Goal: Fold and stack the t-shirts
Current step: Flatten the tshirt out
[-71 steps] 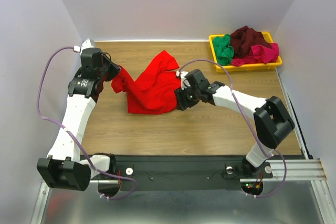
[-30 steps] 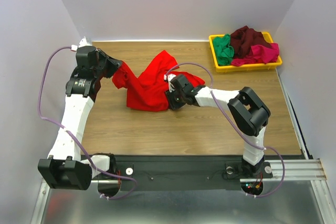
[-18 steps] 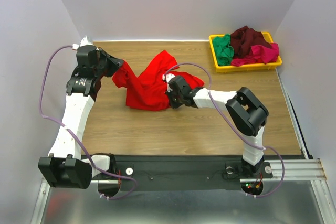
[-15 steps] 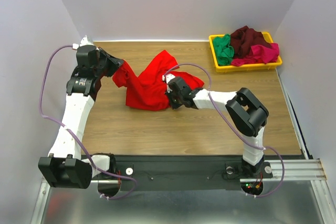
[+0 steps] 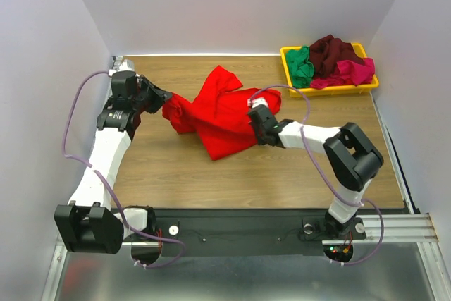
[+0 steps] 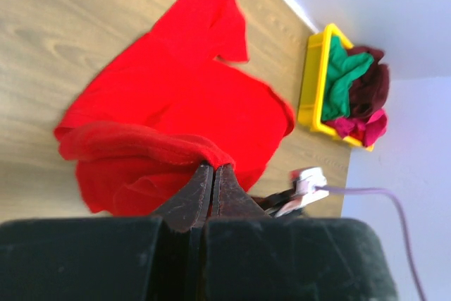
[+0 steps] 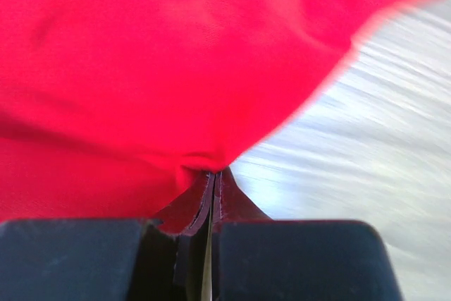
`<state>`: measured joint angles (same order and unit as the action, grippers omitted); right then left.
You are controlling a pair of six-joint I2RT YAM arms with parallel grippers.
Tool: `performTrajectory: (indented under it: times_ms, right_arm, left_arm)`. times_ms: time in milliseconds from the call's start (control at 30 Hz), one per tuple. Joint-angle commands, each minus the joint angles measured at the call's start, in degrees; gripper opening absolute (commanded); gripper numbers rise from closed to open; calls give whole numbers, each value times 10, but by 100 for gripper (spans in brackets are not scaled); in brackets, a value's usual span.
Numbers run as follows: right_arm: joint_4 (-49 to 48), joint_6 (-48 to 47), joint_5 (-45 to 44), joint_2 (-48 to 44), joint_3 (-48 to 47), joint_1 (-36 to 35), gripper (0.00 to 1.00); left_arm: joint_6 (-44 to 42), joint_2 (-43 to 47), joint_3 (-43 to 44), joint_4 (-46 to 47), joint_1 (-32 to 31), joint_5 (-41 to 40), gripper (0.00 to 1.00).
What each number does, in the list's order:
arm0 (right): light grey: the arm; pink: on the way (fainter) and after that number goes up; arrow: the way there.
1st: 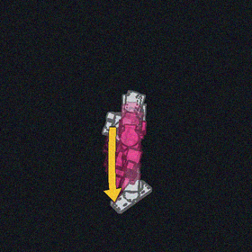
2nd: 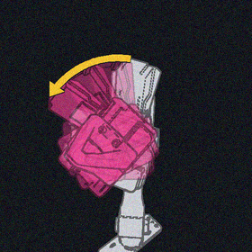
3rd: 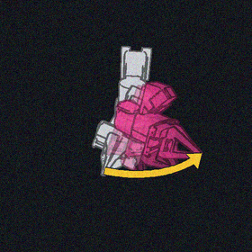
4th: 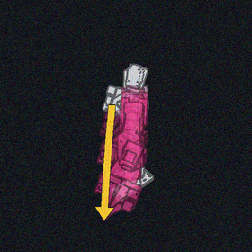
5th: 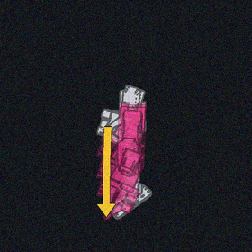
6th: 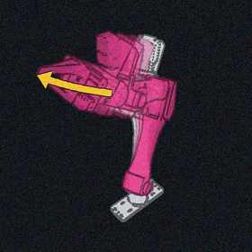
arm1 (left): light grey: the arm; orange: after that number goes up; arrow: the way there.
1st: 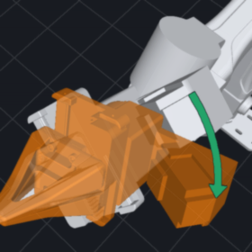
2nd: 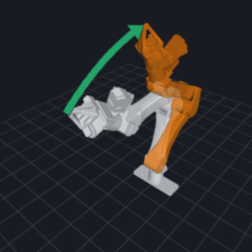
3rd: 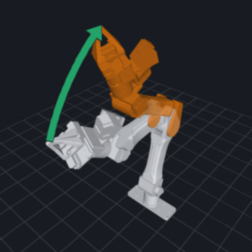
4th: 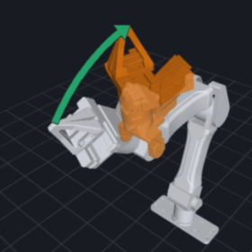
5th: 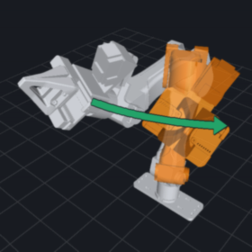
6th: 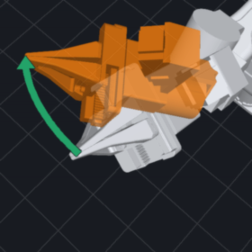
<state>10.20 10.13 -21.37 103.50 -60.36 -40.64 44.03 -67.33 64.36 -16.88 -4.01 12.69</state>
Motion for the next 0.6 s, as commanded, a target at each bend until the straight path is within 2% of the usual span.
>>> performTrajectory:
  times_ms: [0, 133, 467, 567]
  right_arm:
    - [58, 23, -47, -51, 36, 65, 0]
    - [65, 26, -47, -73, 45, 89, 0]
    - [108, 47, -77, -116, 59, 150, 0]
    - [120, 51, -71, -138, 65, 173, 0]
  left_arm:
    - [-3, 13, -21, 42, 2, 29, 0]
    - [-10, 4, -53, 53, 1, 36, 0]
    - [-41, -24, -71, 59, 2, -49, 0]
    - [-50, -49, -73, 68, 2, -49, 0]
